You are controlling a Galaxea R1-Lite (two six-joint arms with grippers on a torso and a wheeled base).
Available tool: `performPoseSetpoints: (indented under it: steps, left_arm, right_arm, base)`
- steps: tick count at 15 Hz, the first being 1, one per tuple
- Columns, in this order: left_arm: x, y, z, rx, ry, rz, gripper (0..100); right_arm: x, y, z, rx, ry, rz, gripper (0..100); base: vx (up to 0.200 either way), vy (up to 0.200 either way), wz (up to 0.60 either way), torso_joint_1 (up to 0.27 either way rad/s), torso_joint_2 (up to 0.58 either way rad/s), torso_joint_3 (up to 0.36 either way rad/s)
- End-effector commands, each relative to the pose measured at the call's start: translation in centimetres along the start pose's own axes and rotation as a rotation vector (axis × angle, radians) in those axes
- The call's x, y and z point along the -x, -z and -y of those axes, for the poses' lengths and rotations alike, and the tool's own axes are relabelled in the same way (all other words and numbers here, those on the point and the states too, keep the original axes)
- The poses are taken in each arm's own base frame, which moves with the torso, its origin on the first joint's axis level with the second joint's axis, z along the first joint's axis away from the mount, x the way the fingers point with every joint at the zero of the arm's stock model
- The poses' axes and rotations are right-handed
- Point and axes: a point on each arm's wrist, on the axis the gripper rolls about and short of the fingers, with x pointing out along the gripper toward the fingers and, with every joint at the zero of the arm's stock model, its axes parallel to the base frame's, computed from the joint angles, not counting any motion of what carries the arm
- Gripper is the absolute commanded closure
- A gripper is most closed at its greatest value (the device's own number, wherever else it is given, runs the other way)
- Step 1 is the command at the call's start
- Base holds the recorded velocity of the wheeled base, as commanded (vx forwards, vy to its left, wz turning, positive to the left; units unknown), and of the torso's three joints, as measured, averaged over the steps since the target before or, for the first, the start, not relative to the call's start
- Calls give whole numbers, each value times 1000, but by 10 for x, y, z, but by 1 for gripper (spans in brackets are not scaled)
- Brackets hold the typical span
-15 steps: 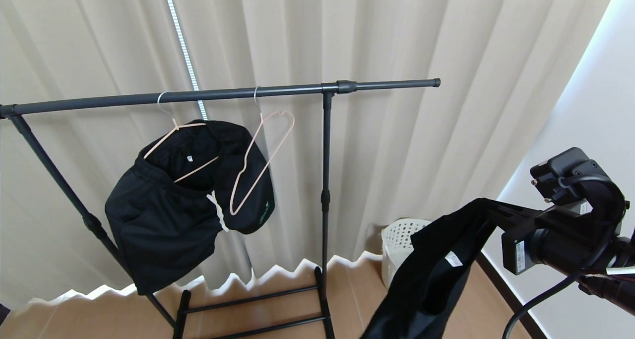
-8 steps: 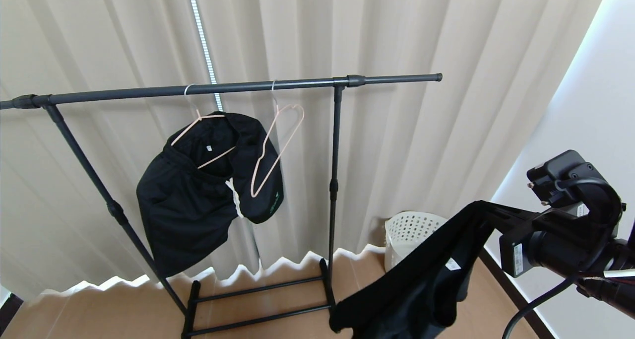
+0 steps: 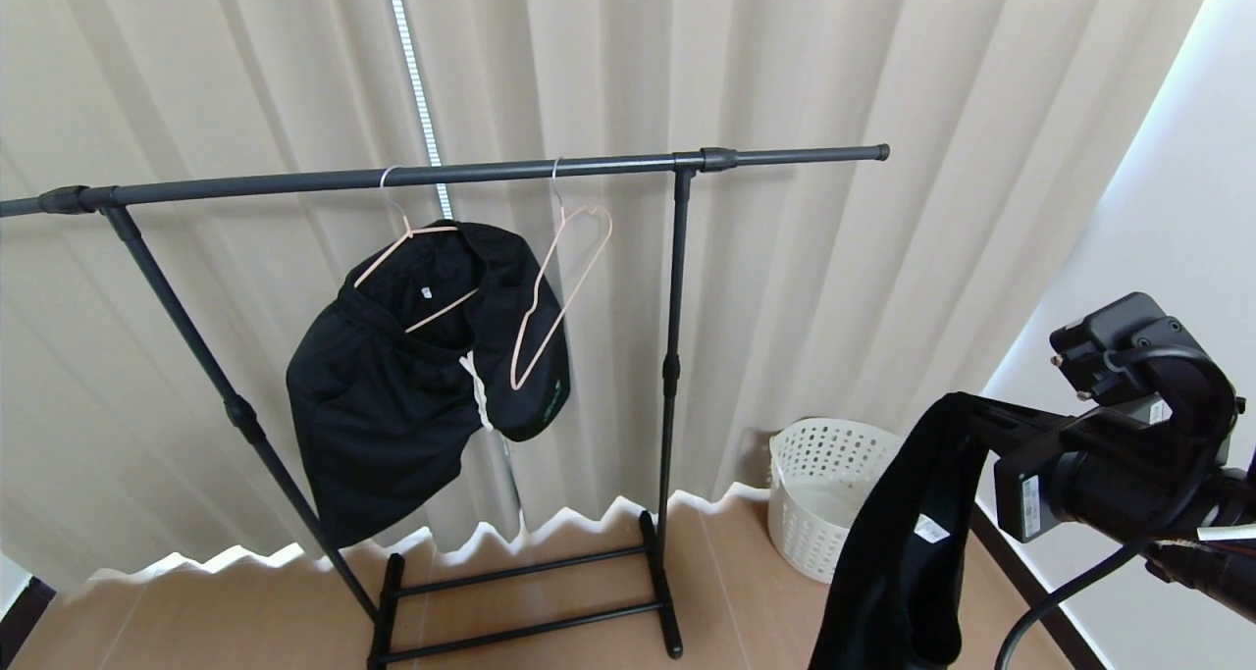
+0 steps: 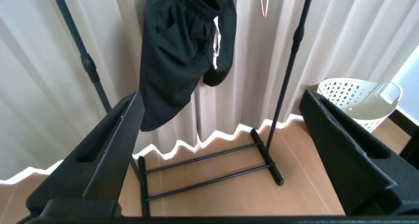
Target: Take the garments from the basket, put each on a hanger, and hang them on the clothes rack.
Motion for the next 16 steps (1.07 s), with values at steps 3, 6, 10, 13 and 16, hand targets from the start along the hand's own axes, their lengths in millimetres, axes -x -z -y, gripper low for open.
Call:
performPoseSetpoints:
  steps: [3,6,10,13,16]
  left_arm:
    - [0,0,0,-1,0,1,0]
    - [0,0,0,0,2,1,0]
    - [0,0,0,0,2,1,0]
    - [0,0,0,-1,2,1,0]
    - [0,0,0,0,2,1,0]
  right_arm:
    - [-1,0,1,2,6,-2,100]
    - [-2,2,1,33,9,-12,100]
    - [-2,1,3,17,25,28,100]
    - [-2,2,3,19,26,34,100]
    - [-1,3,3,21,20,36,100]
  base:
    - [0,0,0,0,0,0]
    - [0,0,0,0,0,0]
    - [0,0,0,0,0,0]
    - [0,0,0,0,0,0]
    - [0,0,0,0,0,0]
